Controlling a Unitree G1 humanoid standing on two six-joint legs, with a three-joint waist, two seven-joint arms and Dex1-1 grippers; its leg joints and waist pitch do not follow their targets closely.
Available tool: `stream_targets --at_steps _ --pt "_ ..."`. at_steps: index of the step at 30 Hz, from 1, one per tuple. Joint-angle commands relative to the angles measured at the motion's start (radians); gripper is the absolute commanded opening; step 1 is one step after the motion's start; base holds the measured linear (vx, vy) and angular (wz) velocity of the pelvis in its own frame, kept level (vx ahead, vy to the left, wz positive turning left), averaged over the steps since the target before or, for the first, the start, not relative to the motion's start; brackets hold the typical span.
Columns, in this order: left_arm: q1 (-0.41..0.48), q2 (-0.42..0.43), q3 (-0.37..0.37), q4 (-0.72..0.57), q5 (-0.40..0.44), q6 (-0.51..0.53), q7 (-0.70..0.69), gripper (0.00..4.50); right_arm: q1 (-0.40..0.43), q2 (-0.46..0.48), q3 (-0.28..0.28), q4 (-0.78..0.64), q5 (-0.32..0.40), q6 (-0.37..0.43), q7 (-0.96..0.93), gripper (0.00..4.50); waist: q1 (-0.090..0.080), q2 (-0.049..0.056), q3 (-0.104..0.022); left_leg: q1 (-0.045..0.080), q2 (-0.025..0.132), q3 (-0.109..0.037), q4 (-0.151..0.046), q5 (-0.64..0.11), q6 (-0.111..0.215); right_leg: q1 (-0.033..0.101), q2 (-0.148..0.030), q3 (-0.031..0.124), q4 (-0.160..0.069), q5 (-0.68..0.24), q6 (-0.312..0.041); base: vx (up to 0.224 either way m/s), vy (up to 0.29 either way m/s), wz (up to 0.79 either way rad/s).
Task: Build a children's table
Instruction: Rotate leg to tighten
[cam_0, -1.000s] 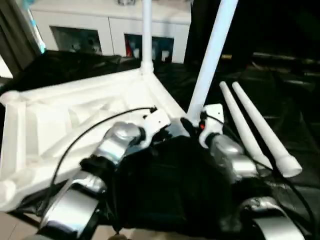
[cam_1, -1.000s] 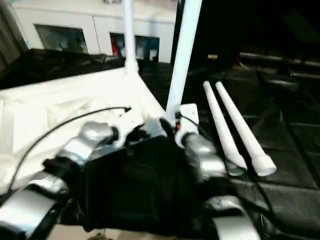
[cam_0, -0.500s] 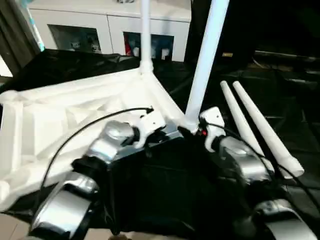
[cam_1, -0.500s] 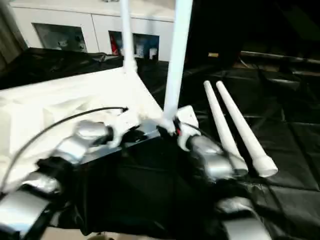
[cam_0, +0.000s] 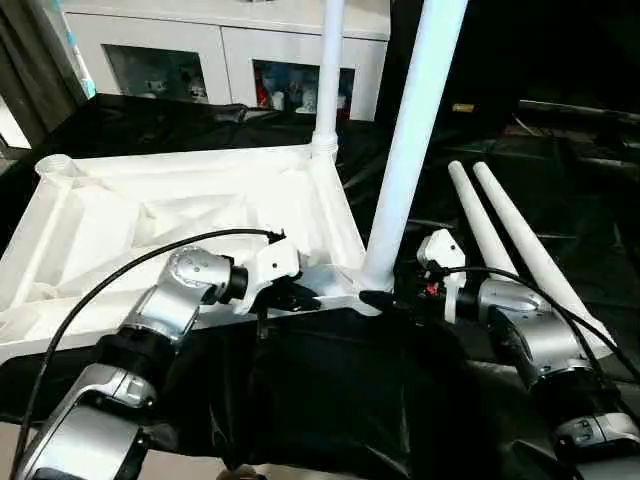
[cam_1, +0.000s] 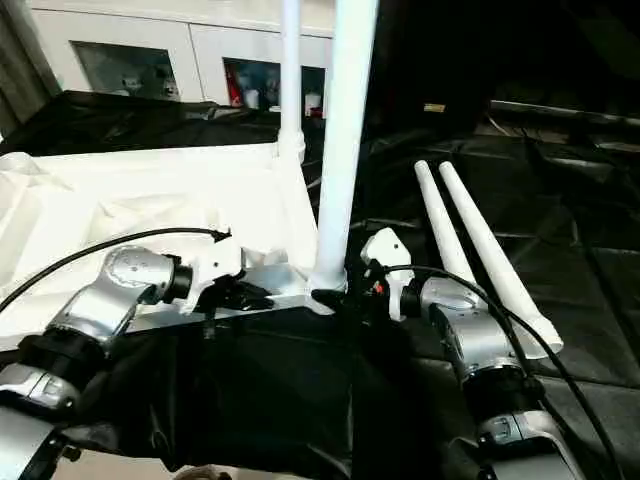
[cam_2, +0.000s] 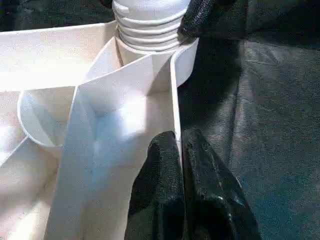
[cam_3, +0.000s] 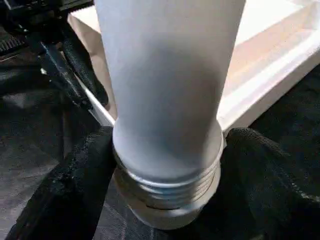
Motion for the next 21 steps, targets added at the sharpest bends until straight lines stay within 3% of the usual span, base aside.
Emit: stream_targets --at_steps 1,14,17,19,21 --pt "0.013 -0.005 -0.007 -0.016 -0.035 -0.005 -0.035 0.00 0.002 -0.004 -0.005 -0.020 0.016 0.011 0.007 3.79 0.005 -0.006 -0.054 0.000 0.048 -0.010 -0.054 -0.119 0.075 0.052 -0.090 0.054 -0.064 -0.067 -0.223 0.000 0.000 0.00" --pt "0.021 -0.010 -0.011 -0.020 -0.013 0.010 -0.002 0.00 0.040 0.037 -0.002 -0.025 0.002 0.015 -0.056 2.85 0.003 -0.007 -0.054 0.000 0.047 -0.011 -0.054 -0.113 0.070 0.051 -0.091 0.054 -0.065 -0.069 -0.218 0.000 0.000 0.00" --pt "-0.013 -0.044 -0.005 0.047 0.039 0.017 0.130 0.00 0.031 0.084 -0.023 0.039 -0.047 -0.001 -0.218 2.78 -0.005 -0.008 -0.048 0.002 0.045 -0.012 -0.059 -0.151 0.045 0.046 -0.092 0.055 -0.076 -0.161 -0.200 0.000 0.000 0.00" --pt "-0.038 -0.077 0.005 0.089 0.055 0.024 0.211 0.00 0.018 0.120 -0.040 0.083 -0.064 0.010 -0.320 2.77 -0.008 -0.007 -0.042 0.007 0.043 -0.013 -0.063 -0.193 0.023 0.041 -0.093 0.055 -0.089 -0.269 -0.176 0.000 0.000 0.00" --pt "-0.064 -0.119 0.009 0.128 0.068 0.037 0.286 0.00 -0.001 0.165 -0.066 0.133 -0.072 0.027 -0.441 2.76 -0.009 -0.006 -0.044 0.011 0.045 -0.017 -0.065 -0.216 0.004 0.039 -0.096 0.058 -0.093 -0.329 -0.158 0.000 0.000 0.00"
